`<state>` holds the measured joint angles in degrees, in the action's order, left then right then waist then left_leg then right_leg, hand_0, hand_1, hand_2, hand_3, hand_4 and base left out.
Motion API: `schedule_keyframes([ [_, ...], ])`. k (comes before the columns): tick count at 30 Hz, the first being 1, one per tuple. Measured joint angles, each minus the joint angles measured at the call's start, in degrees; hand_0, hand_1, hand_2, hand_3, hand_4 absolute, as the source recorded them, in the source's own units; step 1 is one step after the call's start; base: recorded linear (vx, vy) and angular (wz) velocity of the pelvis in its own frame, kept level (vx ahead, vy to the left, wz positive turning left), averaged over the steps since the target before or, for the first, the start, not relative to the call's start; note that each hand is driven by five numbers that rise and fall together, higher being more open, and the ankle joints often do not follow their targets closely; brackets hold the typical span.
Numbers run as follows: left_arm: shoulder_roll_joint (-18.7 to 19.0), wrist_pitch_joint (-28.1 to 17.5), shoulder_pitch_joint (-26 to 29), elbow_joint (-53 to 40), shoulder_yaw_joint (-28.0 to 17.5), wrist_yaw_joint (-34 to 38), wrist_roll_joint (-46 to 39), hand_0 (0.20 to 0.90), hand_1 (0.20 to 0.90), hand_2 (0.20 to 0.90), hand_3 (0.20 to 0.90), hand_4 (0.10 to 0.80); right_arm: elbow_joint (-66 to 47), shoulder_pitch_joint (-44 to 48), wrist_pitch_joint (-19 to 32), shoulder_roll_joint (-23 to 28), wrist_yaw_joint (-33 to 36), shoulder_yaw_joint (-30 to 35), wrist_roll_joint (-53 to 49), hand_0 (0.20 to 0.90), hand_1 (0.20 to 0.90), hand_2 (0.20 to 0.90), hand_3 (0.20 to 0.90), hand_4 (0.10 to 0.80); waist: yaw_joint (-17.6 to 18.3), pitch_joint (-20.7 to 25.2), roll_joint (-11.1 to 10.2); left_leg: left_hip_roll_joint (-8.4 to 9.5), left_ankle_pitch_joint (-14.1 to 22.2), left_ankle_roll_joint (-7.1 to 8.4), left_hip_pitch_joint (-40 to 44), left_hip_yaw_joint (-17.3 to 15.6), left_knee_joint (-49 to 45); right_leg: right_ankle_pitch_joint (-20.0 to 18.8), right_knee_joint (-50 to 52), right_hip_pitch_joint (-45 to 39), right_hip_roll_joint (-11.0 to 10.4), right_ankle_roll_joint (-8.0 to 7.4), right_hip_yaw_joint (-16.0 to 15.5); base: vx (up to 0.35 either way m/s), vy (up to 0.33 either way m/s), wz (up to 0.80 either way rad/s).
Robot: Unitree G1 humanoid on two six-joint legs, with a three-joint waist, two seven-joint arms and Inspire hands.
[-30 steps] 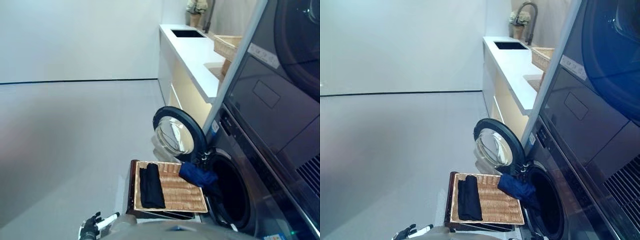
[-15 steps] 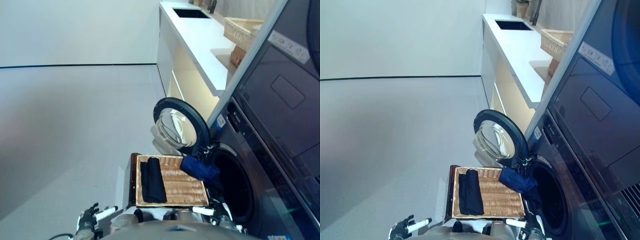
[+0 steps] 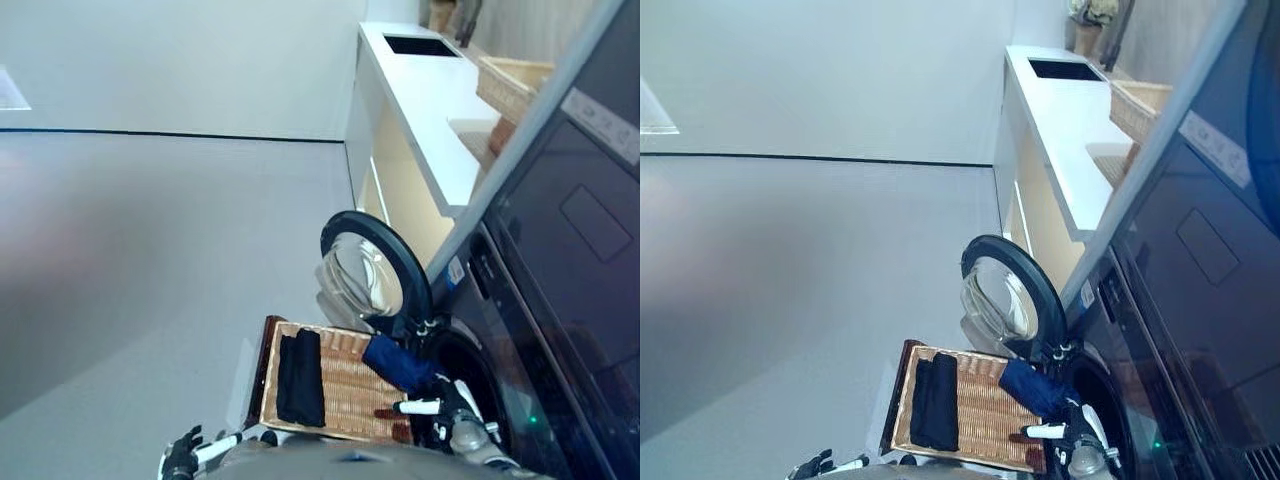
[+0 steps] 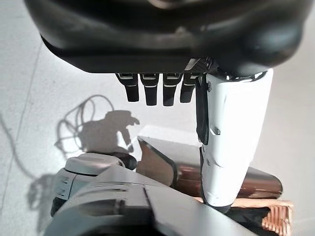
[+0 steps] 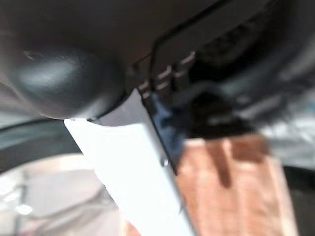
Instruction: Pick up the clothes and place them into the washing machine
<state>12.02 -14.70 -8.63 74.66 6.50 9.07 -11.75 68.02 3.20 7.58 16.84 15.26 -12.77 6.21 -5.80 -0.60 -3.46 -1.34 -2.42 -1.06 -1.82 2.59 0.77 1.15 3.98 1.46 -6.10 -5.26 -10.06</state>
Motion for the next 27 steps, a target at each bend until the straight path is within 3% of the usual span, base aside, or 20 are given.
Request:
schedule_keyframes([
  [4,1.2,-0.1,2.3,-0.7,3.4,0.2,-0.2,0.9,0.9,0.9,0.9,0.8,0.1,4.4,0.0,0.7,0.0,-3.7,0.5,0.9,0.9,0.9,0.9,0.8,0.0,-1.1,-1.0,0.71,-0.1,-0.24,-4.5,1.1,-2.2,-0.6,0.7,2.9,-0.3,-0.11,-1.0,-0.176,-0.013,0.16],
  [8,1.2,-0.8,7.0,-3.1,4.2,0.7,-0.7,0.9,0.9,0.9,0.9,0.8,-0.5,11.5,0.0,1.6,0.8,-8.3,2.6,0.9,0.9,0.9,0.9,0.8,-0.4,-6.4,0.0,1.25,-0.1,-0.25,-9.8,1.9,-5.2,-0.6,3.4,7.6,-1.0,-0.02,-1.7,-0.246,0.035,0.13],
  [11,1.1,-1.2,13.2,-3.3,5.9,1.6,-1.7,0.9,0.9,0.9,0.9,0.8,-1.3,19.3,-1.0,4.4,3.8,-15.9,12.8,0.9,0.9,0.9,0.9,0.8,-1.4,-12.1,1.0,1.45,-0.2,-0.1,-15.8,2.3,-8.3,-0.6,6.9,13.4,-1.4,0.12,-1.7,-0.137,0.043,0.06],
  [17,0.9,-3.3,17.4,-4.7,7.3,5.4,-4.4,0.9,0.9,0.9,0.9,0.8,2.2,30.0,-7.4,5.7,11.5,-25.9,35.0,0.9,0.9,0.9,0.9,0.8,-1.6,-17.9,1.2,2.34,-0.6,-0.23,-22.3,2.4,-11.2,-0.1,11.2,20.5,-2.7,0.78,-1.6,-0.126,0.046,0.05],
  [20,0.6,-3.5,18.8,-5.6,8.3,5.8,-5.4,0.9,0.9,0.9,0.9,0.8,4.0,32.7,-9.0,7.2,12.5,-27.3,39.5,0.9,0.9,0.9,0.9,0.8,-1.9,-20.5,1.7,2.87,-0.7,-0.4,-23.9,2.4,-11.8,-0.2,11.9,22.2,-3.2,0.61,-1.4,-0.07,0.046,0.03],
  [27,0.7,-4.2,19.7,-7.0,10.0,6.0,-8.4,0.9,0.9,0.9,0.9,0.8,7.2,37.2,-11.5,9.9,13.6,-27.2,39.2,0.9,0.9,0.9,0.9,0.8,-1.7,-22.5,2.3,3.46,-0.6,-1.0,-26.7,1.2,-12.7,-0.7,12.9,25.5,-3.8,-0.18,0.0,-0.044,0.038,-0.06],
])
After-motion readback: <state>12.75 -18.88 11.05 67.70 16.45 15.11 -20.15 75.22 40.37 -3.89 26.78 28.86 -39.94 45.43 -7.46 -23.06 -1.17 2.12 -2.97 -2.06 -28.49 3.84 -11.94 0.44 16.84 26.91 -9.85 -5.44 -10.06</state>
